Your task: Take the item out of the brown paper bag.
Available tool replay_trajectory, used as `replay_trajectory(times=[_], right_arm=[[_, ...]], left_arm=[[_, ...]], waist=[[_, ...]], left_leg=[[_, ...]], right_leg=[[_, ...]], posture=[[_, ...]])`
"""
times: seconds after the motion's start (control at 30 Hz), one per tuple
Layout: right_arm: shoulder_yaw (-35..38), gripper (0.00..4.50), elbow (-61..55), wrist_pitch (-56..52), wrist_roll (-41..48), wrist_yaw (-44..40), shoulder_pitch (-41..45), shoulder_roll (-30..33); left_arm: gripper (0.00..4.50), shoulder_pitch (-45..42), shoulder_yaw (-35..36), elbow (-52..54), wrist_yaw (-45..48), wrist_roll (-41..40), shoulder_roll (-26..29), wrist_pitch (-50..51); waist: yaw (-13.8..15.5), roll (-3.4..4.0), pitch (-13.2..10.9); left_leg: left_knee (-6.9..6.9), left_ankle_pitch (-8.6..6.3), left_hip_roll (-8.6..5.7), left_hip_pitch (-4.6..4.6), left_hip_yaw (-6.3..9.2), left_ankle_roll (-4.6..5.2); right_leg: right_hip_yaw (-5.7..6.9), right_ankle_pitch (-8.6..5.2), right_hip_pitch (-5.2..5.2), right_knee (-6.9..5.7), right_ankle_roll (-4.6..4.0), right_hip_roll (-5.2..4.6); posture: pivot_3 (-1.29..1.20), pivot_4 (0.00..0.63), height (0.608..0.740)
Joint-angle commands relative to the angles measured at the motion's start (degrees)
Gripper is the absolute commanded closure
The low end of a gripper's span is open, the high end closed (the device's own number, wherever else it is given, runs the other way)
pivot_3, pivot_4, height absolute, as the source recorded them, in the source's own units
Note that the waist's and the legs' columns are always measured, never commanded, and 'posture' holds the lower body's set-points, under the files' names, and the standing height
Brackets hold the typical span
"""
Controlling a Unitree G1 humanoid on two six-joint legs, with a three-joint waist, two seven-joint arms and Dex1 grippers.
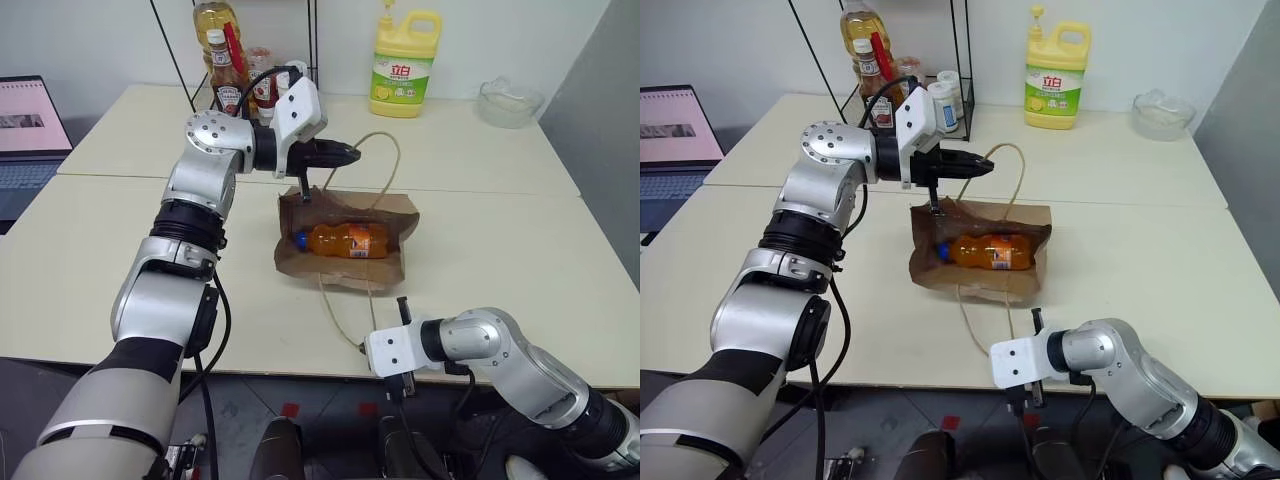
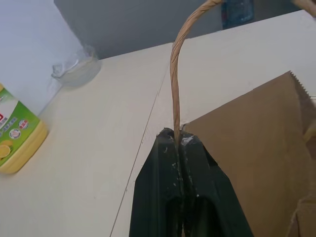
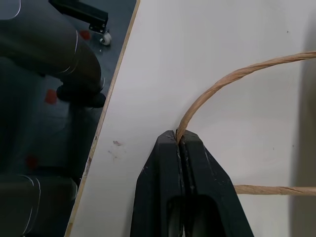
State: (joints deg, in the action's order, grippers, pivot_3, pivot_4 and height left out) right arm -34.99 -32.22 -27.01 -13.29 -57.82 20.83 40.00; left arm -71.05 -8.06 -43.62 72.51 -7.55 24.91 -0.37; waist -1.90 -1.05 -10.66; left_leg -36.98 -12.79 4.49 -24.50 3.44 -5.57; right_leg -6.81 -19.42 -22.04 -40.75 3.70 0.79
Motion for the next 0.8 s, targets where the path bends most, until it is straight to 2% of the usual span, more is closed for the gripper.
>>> replay_trajectory(times=[0.03, 0.2, 0.33, 0.5, 0.6, 0.7, 0.8], right_arm=[[2.85, 3.53, -1.76, -0.81, 1.51, -0.12, 0.69, -0.72], [6.16, 1.79, -5.24, -3.38, 3.42, -1.03, 1.37, -0.09], [12.3, 1.79, -11.16, -10.94, 9.38, -1.83, 1.66, -0.68], [27.92, 1.79, -18.44, -29.57, 26.13, -5.0, 4.77, -1.29], [35.39, 1.79, -18.31, -39.79, 35.7, -4.16, 10.01, -4.62], [36.13, 1.79, -16.34, -43.39, 38.04, 1.42, 15.11, -8.07], [29.78, 1.79, -12.8, -40.52, 34.25, 8.49, 17.62, -9.28]], left_arm=[[4.5, 0.54, 2.37, 5.99, 2.93, -4.03, -0.1, 2.46], [4.5, 3.07, 2.77, 11.8, 5.23, -6.51, 0.26, 6.01], [4.5, 4.76, 2.91, 14.82, 5.77, -7.58, 0.61, 7.9], [4.5, 5.68, 3.32, 14.86, 5.74, -7.8, 0.8, 7.47], [4.5, 5.46, 3.36, 13.76, 5.84, -7.72, 0.84, 6.59], [4.5, 5.1, 3.36, 12.54, 5.57, -7.34, 0.84, 5.42], [4.5, 4.66, 3.52, 11.73, 5.34, -7.4, 0.73, 4.83]], waist=[[-0.01, 0.0, 0.0], [0.04, 0.0, 0.0], [0.03, 0.0, 0.0], [0.08, 0.0, 0.0], [0.05, 0.0, 0.0], [0.0, 0.0, 0.0], [-0.09, 0.01, 0.0]], left_leg=[[0.0, 0.01, 0.0, 0.0, 0.0, -0.01], [0.0, 0.02, 0.0, 0.0, 0.0, -0.04], [0.0, 0.02, 0.0, 0.0, 0.01, -0.04], [-0.01, 0.0, 0.0, -0.01, 0.01, 0.0], [0.0, -0.03, 0.01, 0.0, 0.05, 0.05], [0.01, -0.05, 0.0, 0.01, 0.05, 0.09], [0.01, -0.06, 0.01, 0.01, 0.05, 0.12]], right_leg=[[0.0, 0.0, 0.0, -0.01, 0.0, 0.0], [0.01, 0.0, 0.0, -0.01, 0.0, -0.01], [0.0, 0.0, 0.0, -0.01, 0.0, -0.01], [0.01, 0.0, 0.02, -0.03, -0.01, -0.01], [0.04, 0.0, 0.03, -0.03, -0.01, 0.0], [0.03, 0.0, 0.02, -0.05, -0.01, 0.0], [0.05, -0.02, -0.01, -0.08, -0.05, 0.0]], posture=[[0.0, 0.15, 0.74], [0.0, 0.15, 0.74], [0.0, 0.15, 0.74], [0.0, 0.15, 0.74], [0.0, 0.15, 0.74], [0.0, 0.15, 0.74], [0.0, 0.15, 0.74]])
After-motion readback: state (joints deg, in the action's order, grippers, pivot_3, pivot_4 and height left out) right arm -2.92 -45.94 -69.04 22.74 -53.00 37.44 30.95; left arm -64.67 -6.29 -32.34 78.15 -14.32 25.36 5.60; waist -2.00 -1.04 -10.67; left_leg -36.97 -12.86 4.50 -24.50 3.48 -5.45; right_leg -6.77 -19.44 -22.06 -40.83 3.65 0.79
